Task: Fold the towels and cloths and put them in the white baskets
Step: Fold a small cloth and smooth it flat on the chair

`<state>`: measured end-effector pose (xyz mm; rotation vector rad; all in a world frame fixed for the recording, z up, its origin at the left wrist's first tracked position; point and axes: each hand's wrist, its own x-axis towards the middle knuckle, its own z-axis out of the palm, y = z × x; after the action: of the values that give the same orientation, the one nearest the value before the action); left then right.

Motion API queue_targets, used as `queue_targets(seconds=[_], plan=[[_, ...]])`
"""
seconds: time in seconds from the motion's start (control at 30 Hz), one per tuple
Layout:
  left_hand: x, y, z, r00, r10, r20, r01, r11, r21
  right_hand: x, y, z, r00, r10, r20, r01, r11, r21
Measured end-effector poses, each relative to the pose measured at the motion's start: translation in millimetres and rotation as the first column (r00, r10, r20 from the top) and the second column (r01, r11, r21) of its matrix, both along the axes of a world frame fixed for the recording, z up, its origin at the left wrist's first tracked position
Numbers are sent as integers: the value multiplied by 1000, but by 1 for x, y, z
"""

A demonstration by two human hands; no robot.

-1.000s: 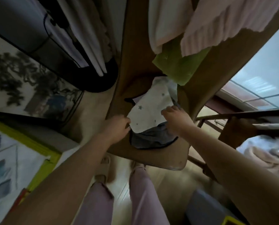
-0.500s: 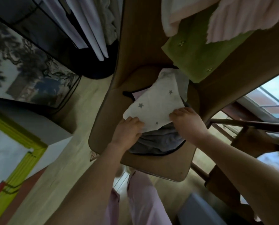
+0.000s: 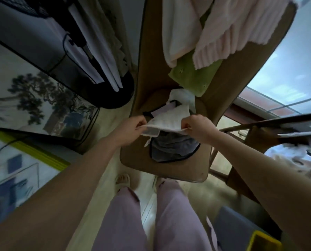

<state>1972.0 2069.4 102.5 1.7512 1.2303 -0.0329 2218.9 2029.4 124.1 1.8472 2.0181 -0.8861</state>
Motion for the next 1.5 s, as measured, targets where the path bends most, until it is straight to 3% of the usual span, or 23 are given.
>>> queue_targets(seconds=[0.13, 0.23, 0.33, 0.53, 0.67, 0.83, 1.07, 1.3, 1.5], plan=[[-17, -11, 30, 934, -312, -175, 300, 949, -92, -30, -39, 30, 998, -51, 36, 57, 984, -169], [-32, -25, 45, 866, -441, -236, 425, 898, -118, -53, -76, 36, 987, -158, 21, 158, 960, -231], [-43, -36, 56, 827, -508, -241, 501, 860, -92, -74, -107, 43, 958, -285, -11, 278, 942, -189], [-53, -44, 84, 931, -328, -162, 355, 918, 179, -99, -132, 59, 803, -567, -183, 588, 803, 96], [-47, -28, 113, 973, -227, -39, 228, 920, 318, -91, -115, 77, 772, -591, -233, 635, 727, 262], [-42, -25, 135, 975, -218, 37, 175, 865, 470, -82, -104, 102, 761, -586, -278, 647, 661, 380], [-53, -39, 76, 983, -184, -14, 175, 900, 400, -91, -121, 44, 795, -534, -287, 605, 733, 312], [-70, -81, -40, 967, -181, -179, 213, 960, 181, -120, -165, -70, 794, -562, -232, 590, 804, 74], [-89, -120, -86, 953, -214, -215, 223, 975, 22, -131, -190, -118, 790, -582, -191, 589, 808, -24]])
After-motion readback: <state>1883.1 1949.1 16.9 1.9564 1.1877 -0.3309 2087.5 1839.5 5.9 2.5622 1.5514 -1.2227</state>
